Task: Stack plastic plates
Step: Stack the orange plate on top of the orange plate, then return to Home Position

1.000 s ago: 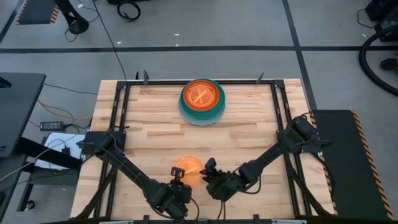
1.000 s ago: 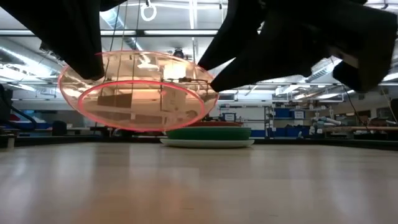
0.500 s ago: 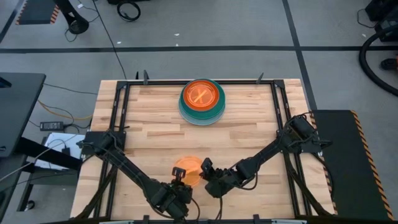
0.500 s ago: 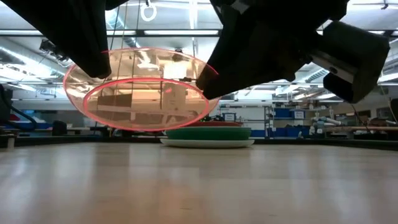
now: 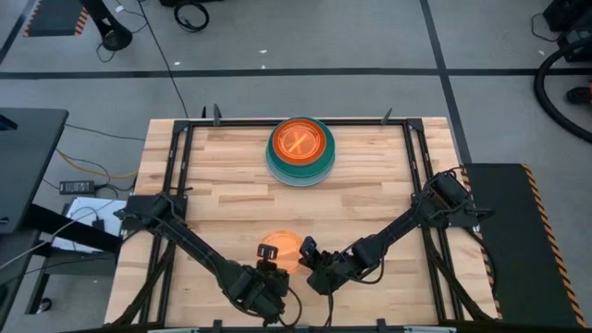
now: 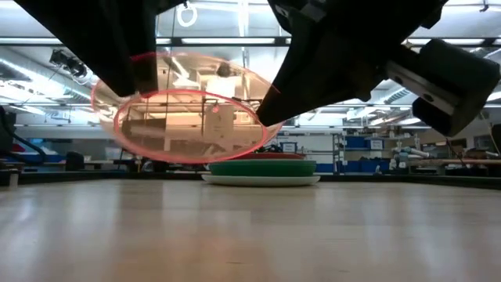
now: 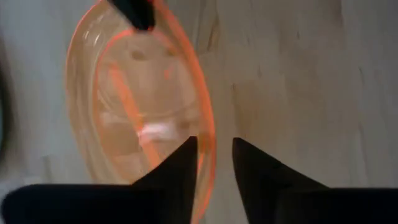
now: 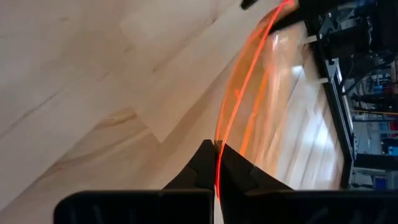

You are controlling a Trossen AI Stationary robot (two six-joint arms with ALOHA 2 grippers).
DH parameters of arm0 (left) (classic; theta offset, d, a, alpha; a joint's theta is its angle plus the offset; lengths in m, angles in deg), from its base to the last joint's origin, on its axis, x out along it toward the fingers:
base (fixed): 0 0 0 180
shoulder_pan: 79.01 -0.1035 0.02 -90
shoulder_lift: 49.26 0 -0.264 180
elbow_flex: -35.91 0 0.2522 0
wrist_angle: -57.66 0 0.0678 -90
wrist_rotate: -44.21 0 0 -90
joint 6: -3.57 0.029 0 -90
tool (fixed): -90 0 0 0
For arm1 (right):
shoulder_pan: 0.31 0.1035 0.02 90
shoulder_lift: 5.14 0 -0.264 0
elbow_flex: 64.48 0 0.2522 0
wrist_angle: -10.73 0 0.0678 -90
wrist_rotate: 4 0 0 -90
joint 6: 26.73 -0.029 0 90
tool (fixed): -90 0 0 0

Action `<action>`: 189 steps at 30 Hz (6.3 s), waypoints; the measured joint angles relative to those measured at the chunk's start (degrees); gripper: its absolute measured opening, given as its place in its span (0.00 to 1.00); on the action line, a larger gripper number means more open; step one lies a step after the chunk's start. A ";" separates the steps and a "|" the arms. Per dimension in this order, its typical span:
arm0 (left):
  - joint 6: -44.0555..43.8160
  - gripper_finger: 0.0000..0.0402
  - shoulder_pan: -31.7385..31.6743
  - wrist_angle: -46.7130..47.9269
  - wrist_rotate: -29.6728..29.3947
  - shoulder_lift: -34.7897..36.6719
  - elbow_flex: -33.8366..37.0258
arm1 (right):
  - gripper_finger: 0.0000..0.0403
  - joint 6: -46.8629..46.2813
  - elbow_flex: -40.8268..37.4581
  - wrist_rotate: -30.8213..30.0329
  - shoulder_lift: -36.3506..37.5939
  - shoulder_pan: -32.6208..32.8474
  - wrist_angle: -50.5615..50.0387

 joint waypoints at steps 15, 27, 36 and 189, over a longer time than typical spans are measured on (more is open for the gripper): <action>-25.50 0.48 8.19 28.23 -8.68 5.89 -8.82 | 0.02 -3.81 0.07 -16.82 9.09 -2.91 -26.32; -35.49 0.43 12.58 20.85 -20.64 6.75 0.92 | 0.02 2.70 0.07 -14.81 12.92 -27.85 -28.99; -20.82 0.43 7.13 -13.01 -14.75 6.59 17.54 | 0.02 18.45 0.02 -3.76 8.89 -39.70 -13.51; 10.92 0.43 -46.12 -76.76 32.54 103.25 94.06 | 0.04 -41.66 -57.29 18.60 76.72 -28.53 31.93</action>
